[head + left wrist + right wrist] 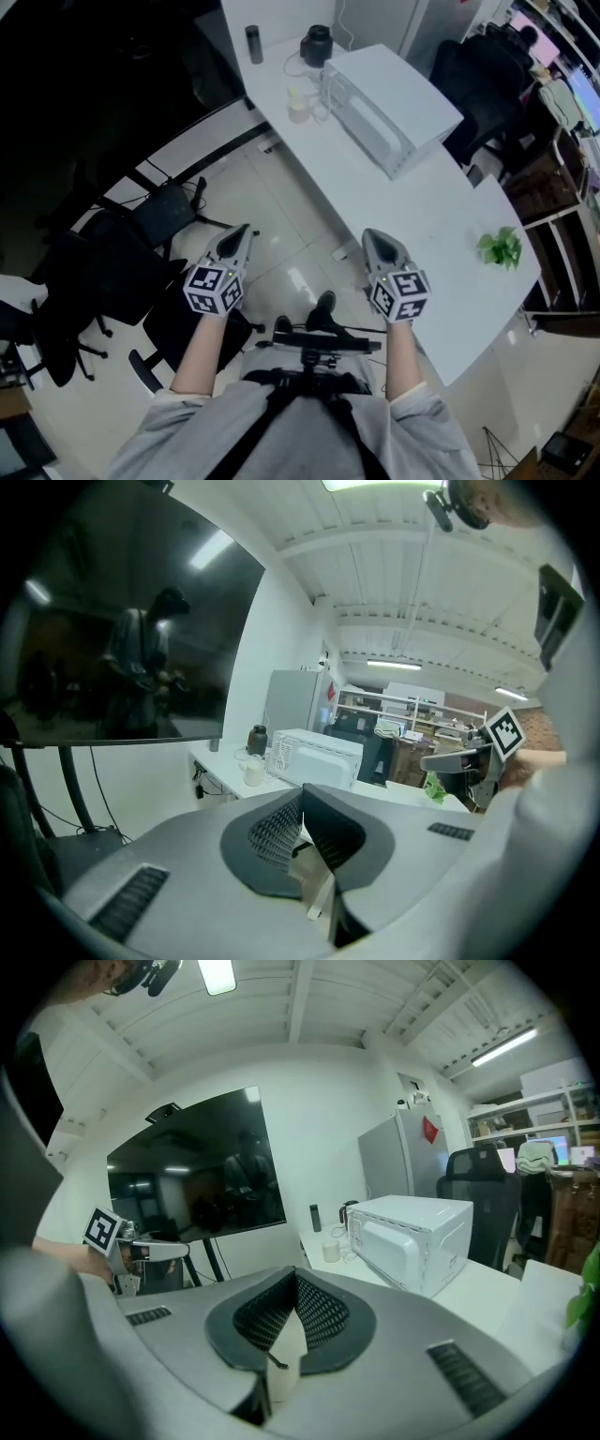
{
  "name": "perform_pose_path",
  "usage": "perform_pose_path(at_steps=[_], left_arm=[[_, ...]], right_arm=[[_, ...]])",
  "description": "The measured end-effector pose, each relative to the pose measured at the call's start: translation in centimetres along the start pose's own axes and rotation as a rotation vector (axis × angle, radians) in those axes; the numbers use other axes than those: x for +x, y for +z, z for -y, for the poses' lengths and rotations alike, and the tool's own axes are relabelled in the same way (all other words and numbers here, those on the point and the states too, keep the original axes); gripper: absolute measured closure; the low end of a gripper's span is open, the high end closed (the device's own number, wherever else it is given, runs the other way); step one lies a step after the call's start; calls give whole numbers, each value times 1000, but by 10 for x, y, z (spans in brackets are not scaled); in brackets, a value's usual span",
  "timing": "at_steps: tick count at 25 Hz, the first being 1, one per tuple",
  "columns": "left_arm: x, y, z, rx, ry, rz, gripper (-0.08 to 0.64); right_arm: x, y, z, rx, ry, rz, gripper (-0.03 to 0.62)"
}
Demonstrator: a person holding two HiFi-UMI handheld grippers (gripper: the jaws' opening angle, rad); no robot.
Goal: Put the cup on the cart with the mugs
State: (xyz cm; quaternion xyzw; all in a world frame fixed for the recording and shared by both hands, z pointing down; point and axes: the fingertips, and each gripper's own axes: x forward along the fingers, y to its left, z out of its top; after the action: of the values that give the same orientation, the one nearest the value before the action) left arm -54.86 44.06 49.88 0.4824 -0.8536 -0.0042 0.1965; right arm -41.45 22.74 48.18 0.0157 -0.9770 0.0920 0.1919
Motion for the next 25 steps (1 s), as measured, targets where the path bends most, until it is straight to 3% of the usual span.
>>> perform_pose_path(at_steps=[9, 14, 21, 25], left_arm=[[64, 49, 19, 57, 38, 37, 560], [89, 56, 13, 64, 45, 23, 560], [160, 61, -27, 50, -2, 23, 560], [208, 70, -53, 81, -49, 36, 553]], right_arm=[[63, 32, 22, -59, 170, 11, 589], [95, 50, 22, -69, 208, 8, 589], [170, 62, 43, -84, 171, -14, 589], [211, 67, 61, -64, 127, -24, 589]])
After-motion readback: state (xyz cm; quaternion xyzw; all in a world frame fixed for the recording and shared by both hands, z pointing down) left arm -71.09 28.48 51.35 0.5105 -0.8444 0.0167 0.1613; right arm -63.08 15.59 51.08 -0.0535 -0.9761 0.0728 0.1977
